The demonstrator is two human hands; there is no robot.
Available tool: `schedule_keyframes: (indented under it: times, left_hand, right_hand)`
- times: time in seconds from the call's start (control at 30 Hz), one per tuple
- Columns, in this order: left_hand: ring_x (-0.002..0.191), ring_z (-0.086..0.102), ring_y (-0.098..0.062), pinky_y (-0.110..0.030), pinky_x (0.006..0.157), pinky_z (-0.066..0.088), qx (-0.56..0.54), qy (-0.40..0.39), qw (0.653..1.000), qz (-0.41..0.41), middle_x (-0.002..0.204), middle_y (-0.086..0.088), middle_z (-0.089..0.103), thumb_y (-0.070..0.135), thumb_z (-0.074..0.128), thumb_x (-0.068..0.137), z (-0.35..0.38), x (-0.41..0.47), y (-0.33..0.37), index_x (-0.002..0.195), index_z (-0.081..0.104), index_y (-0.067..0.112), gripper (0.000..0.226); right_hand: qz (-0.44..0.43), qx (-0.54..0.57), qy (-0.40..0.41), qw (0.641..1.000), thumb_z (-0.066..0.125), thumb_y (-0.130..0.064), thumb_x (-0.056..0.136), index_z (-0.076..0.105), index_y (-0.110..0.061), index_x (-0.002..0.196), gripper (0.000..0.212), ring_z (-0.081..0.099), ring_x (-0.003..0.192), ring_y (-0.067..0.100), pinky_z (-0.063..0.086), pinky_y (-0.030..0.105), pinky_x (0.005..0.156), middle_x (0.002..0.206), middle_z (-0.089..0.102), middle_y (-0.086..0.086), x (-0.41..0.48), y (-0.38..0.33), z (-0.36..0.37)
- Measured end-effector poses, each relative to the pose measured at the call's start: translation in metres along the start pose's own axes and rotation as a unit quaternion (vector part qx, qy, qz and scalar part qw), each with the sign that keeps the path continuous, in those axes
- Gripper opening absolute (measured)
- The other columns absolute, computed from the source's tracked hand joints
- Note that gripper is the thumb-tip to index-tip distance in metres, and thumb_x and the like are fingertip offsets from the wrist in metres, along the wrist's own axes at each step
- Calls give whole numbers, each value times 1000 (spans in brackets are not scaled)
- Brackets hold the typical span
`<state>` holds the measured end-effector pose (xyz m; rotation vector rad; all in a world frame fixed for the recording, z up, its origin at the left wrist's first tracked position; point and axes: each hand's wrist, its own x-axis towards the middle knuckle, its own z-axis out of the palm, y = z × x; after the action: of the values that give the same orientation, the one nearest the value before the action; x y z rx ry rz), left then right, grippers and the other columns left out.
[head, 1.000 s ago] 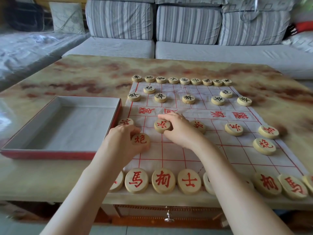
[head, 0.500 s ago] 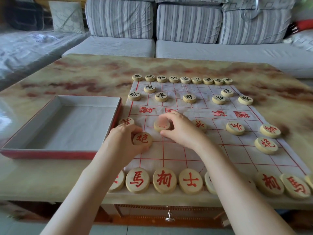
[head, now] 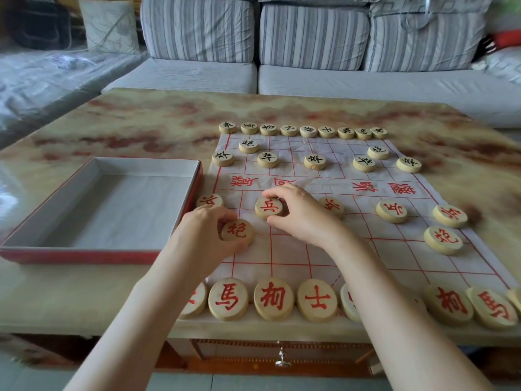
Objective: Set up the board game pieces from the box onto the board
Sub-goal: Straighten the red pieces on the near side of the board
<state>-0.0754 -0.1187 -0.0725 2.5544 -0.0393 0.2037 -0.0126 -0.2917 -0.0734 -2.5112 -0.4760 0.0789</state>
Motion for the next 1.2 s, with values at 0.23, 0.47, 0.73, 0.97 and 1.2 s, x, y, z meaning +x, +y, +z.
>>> schedule_keyframes:
  times: [0.23, 0.47, 0.73, 0.97, 1.2]
  left_hand:
    - [93, 58, -12, -17, 79, 42, 0, -1, 1000, -3, 112, 1, 61, 39, 77, 67, 0, 1, 0, 114, 63, 22, 52]
    - [73, 56, -8, -11, 63, 36, -37, 91, 995, 0, 99, 2, 64, 28, 69, 79, -15, 9, -2, 104, 68, 20, 26]
    - [118, 48, -27, -40, 100, 39, 100, 77, 991, 48, 124, -6, 60, 11, 64, 81, -23, 34, -33, 119, 61, 18, 38]
    - [130, 32, -21, -42, 104, 23, 138, 40, 987, 70, 133, -1, 52, 15, 63, 80, -18, 37, -43, 125, 56, 28, 47]
    - [124, 33, -23, -35, 100, 17, 145, 74, 984, 71, 123, -3, 58, 48, 63, 77, -14, 39, -41, 115, 64, 26, 44]
  right_hand:
    - [5, -14, -12, 1000, 58, -21, 84, 44, -27, 133, 52, 42, 124, 21, 36, 39, 104, 133, 44, -4, -2, -1, -1]
    - [2, 28, 39, 999, 51, -13, 86, 48, -25, 133, 48, 42, 126, 14, 33, 24, 95, 136, 46, -1, -11, 6, -33]
    - [102, -2, 63, 993, 59, -19, 85, 48, -34, 131, 50, 50, 115, 14, 33, 22, 79, 135, 46, 2, -30, 49, -59]
    - [93, -9, 21, 995, 55, -9, 80, 51, -38, 128, 56, 58, 86, 8, 45, 19, 60, 127, 55, -5, -34, 59, -56]
    - [92, -21, 70, 993, 70, -27, 79, 58, -27, 121, 45, 50, 91, 6, 34, 15, 65, 106, 58, -6, -32, 63, -53]
